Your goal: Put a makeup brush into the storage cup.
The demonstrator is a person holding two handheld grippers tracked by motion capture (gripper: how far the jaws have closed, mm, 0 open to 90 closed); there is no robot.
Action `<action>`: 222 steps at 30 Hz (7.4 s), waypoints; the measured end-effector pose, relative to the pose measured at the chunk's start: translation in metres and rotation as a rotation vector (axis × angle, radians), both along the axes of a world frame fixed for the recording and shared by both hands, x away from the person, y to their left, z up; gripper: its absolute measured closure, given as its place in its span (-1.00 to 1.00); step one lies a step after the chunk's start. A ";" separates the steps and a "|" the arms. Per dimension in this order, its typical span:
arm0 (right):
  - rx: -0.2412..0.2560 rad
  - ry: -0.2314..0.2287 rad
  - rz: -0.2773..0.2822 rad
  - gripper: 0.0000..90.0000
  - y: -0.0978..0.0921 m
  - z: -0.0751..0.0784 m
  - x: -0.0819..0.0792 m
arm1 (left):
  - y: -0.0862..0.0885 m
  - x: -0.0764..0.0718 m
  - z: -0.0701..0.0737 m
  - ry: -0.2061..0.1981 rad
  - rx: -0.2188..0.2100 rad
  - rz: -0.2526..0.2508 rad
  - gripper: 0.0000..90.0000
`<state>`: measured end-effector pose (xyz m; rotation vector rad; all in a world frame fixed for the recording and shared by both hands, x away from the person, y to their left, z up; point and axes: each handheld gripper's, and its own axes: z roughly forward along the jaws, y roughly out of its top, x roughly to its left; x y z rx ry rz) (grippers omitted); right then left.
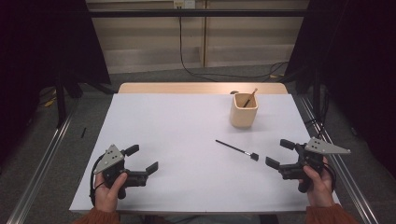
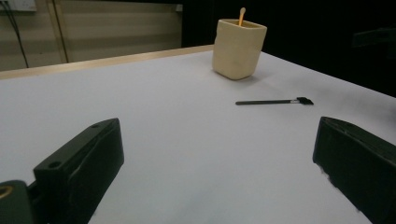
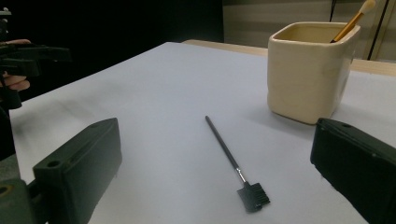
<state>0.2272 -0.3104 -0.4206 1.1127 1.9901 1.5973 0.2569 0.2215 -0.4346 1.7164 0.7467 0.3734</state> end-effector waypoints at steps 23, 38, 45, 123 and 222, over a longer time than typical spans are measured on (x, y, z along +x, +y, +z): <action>-0.040 -0.030 0.017 -0.95 0.029 0.019 0.050 | 0.003 0.002 -0.001 0.018 -0.003 0.028 -0.96; -0.121 -0.033 0.056 -0.92 0.048 0.024 0.082 | 0.005 0.002 0.000 0.020 -0.007 0.041 -0.96; -0.199 0.021 0.085 -0.93 0.059 0.022 0.092 | 0.005 0.002 0.000 0.018 -0.011 0.036 -0.96; -0.920 0.744 0.474 0.56 0.104 -0.028 0.158 | 0.003 0.004 -0.001 0.016 0.026 0.016 -0.95; -0.116 0.161 0.247 0.91 0.043 0.024 0.119 | 0.004 0.003 -0.002 0.014 0.022 0.017 -0.96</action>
